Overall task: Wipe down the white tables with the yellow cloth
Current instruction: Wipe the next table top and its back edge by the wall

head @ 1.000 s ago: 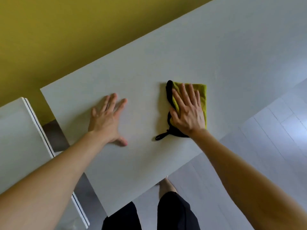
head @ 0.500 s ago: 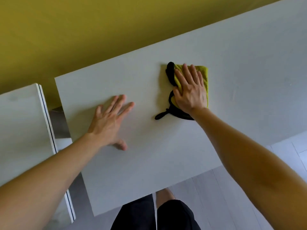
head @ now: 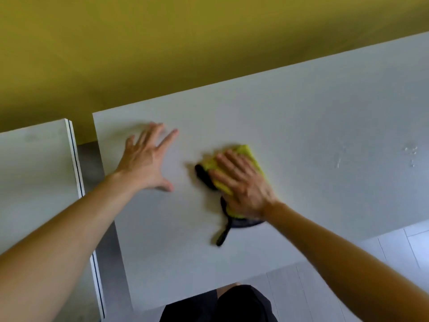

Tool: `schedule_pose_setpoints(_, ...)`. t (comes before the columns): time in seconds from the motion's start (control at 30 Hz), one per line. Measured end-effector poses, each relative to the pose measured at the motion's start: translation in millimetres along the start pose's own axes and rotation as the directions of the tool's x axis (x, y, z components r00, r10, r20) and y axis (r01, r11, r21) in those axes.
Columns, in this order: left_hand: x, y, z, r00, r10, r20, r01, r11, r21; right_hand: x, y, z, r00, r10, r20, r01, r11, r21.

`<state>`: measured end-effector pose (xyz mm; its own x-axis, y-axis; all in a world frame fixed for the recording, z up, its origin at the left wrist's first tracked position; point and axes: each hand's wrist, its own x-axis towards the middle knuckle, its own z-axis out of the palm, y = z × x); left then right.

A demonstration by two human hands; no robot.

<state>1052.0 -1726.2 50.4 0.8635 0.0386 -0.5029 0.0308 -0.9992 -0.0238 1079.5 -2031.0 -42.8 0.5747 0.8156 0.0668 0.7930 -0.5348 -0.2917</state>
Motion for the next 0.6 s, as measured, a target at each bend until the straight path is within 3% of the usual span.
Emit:
schedule_pose_setpoints(0.07,9,-15,5,0.987,-0.140,0.082,0.143,0.989,-0.035,34,54,-15,0.967,0.239,-0.086,-0.242,0.970,-0.026)
schedule_pose_setpoints(0.17,12,-25,11,0.975,-0.177,0.132,0.187,0.980,-0.070,82,116,-36,0.834,0.532,-0.147,-0.541,0.840,-0.027)
schedule_pose_setpoints(0.23,13,-23,13,0.976,-0.173,0.133,0.183,0.981,-0.067,96,127,-38,0.781,0.607,-0.147,-0.618,0.786,-0.034)
schedule_pose_setpoints(0.3,13,-23,13,0.977,-0.182,0.107,0.189,0.980,-0.055,99,112,-38,0.777,0.615,-0.136,-0.626,0.778,-0.057)
schedule_pose_setpoints(0.4,11,-23,14,0.981,-0.182,0.062,0.185,0.981,-0.064,90,45,-30,0.875,0.477,-0.088,-0.482,0.875,-0.047)
schedule_pose_setpoints(0.47,11,-25,13,0.982,-0.182,0.048,0.186,0.979,-0.081,88,-18,-11,0.973,0.228,0.020,-0.228,0.973,-0.022)
schedule_pose_setpoints(0.53,12,-26,14,0.984,-0.170,0.047,0.174,0.980,-0.099,89,-64,3,0.987,-0.015,0.163,0.019,1.000,-0.020)
schedule_pose_setpoints(0.6,13,-27,15,0.984,-0.173,0.037,0.176,0.979,-0.099,94,-53,7,0.977,-0.135,0.167,0.138,0.990,-0.007)
